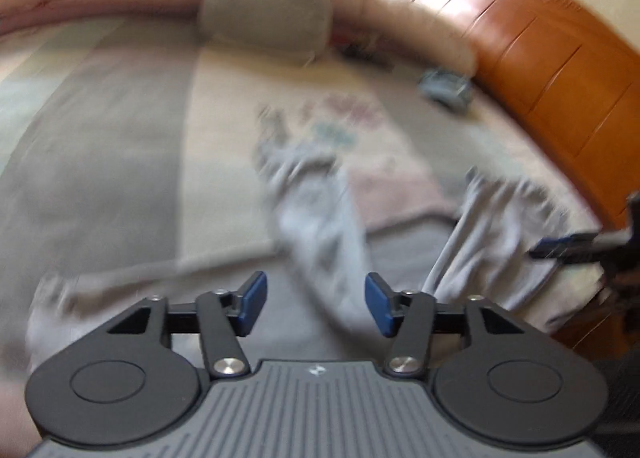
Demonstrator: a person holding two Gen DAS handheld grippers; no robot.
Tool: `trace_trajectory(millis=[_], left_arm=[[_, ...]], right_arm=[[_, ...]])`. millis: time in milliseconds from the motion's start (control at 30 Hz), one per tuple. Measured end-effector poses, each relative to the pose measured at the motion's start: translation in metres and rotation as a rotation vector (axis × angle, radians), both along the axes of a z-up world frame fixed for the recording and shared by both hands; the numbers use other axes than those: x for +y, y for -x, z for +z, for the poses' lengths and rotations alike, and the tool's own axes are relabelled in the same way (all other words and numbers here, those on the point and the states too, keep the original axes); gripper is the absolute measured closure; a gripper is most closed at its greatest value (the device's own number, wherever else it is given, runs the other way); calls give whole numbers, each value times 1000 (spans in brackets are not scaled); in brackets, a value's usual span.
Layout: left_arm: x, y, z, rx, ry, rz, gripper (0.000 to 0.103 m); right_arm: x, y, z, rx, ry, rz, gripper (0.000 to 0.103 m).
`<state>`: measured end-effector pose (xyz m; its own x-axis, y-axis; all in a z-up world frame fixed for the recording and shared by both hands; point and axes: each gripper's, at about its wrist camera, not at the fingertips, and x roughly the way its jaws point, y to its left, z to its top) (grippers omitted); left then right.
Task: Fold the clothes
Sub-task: 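Move the left gripper to the shirt edge and grasp it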
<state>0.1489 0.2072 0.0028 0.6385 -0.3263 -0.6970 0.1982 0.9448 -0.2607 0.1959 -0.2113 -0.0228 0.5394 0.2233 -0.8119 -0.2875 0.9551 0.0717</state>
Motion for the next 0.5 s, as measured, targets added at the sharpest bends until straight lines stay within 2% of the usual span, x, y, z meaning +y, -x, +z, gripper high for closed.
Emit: trace_trajectory(millis=[100, 267, 367, 500], left_arm=[[-17, -32, 6, -69, -5, -75, 44], [-92, -96, -25, -65, -196, -361, 43], [-131, -119, -42, -84, -268, -502, 43], [-168, -137, -57, -102, -329, -643, 42]], right_arm=[[8, 0, 7, -32, -10, -9, 36], [6, 4, 10, -48, -26, -16, 36], [-2, 7, 10, -57, -28, -43, 36], [-11, 15, 14, -65, -53, -103, 36]])
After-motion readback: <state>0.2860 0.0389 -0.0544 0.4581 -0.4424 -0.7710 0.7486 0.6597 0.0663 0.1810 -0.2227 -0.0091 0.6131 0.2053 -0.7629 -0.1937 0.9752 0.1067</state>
